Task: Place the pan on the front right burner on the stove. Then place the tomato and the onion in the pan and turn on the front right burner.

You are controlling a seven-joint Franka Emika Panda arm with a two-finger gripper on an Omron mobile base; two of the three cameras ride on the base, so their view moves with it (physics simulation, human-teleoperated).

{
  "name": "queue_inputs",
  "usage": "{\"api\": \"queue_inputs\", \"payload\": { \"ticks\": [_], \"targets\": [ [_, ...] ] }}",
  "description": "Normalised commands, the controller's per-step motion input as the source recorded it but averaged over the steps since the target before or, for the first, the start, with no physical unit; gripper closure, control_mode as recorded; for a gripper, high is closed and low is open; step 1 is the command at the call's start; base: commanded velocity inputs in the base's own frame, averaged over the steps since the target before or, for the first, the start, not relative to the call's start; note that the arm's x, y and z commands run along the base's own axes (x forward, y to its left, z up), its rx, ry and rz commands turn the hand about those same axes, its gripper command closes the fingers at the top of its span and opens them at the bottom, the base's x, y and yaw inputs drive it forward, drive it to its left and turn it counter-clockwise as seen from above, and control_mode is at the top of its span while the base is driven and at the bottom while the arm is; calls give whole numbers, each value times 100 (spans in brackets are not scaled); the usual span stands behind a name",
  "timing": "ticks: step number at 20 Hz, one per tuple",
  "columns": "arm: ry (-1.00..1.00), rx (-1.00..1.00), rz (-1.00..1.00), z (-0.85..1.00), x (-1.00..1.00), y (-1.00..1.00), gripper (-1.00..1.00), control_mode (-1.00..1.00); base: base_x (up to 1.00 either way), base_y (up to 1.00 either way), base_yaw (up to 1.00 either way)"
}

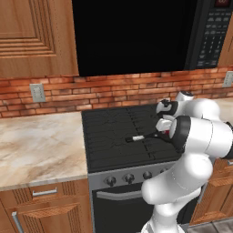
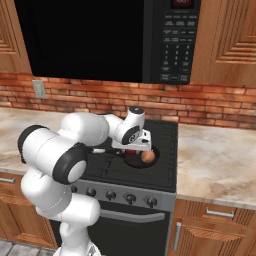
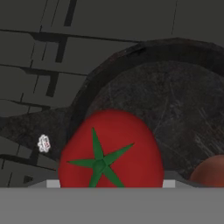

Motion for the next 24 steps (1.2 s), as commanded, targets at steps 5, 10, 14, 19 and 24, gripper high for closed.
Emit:
{"api": "queue_inputs", "payload": {
  "ticks": [5, 10, 14, 19, 24],
  "targets": [
    [0, -1, 0, -8, 11, -4, 100, -100, 0, 0, 0],
    [0, 0, 0, 0, 14, -7, -100, -100, 0, 0, 0],
    [0, 0, 0, 0, 2, -6, -100, -100, 0, 0, 0],
    [0, 0, 0, 0, 0, -1, -100, -100, 0, 0, 0],
    [0, 0, 0, 0, 0, 0, -100, -100, 0, 0, 0]
  ]
}}
